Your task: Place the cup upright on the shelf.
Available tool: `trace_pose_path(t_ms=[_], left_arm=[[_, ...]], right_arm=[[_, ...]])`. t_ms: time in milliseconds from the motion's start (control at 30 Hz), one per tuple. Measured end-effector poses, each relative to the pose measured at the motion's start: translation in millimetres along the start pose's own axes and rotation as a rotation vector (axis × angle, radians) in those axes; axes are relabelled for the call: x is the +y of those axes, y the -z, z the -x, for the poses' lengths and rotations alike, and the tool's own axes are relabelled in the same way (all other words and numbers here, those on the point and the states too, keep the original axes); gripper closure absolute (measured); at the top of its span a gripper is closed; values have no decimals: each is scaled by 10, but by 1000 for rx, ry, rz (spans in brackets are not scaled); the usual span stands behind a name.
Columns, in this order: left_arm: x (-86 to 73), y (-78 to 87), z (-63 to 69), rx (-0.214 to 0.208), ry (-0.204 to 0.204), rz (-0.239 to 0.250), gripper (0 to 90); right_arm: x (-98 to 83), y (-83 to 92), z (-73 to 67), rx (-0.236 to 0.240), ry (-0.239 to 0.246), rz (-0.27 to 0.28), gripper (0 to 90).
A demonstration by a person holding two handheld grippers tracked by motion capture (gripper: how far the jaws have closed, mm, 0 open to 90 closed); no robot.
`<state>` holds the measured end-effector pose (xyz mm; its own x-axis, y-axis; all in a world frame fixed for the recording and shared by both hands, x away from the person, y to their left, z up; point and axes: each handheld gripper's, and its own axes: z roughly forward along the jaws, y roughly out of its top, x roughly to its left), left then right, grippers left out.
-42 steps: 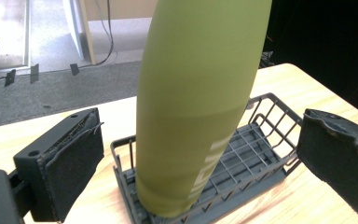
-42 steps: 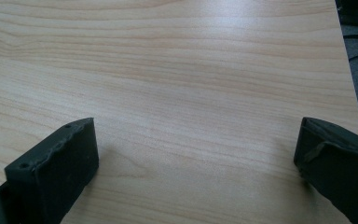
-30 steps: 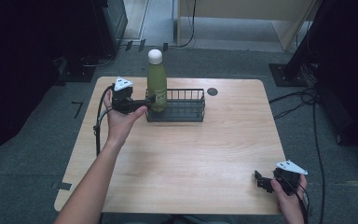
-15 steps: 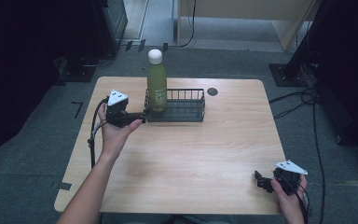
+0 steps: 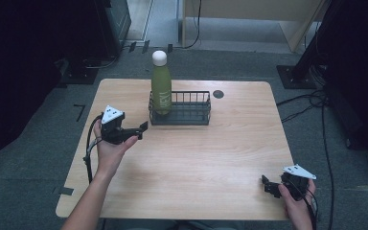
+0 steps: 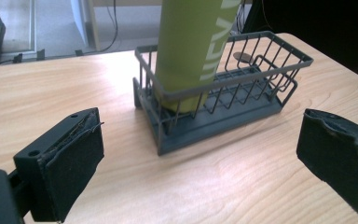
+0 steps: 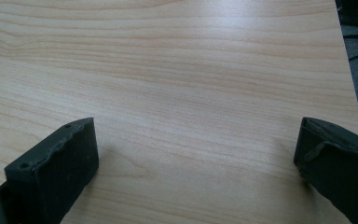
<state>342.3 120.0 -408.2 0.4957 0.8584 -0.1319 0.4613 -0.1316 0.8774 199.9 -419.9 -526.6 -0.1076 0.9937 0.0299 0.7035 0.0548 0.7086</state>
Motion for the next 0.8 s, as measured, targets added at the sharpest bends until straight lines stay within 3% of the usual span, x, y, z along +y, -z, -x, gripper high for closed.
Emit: trace_pose_path(t_ms=[500, 800], left_arm=[[-486, 267, -160, 23, 48, -30, 10], [-877, 461, -293, 43, 95, -71, 10]], right_arm=[[0, 0, 0, 0, 0, 0, 0], [0, 0, 0, 0, 0, 0, 0]])
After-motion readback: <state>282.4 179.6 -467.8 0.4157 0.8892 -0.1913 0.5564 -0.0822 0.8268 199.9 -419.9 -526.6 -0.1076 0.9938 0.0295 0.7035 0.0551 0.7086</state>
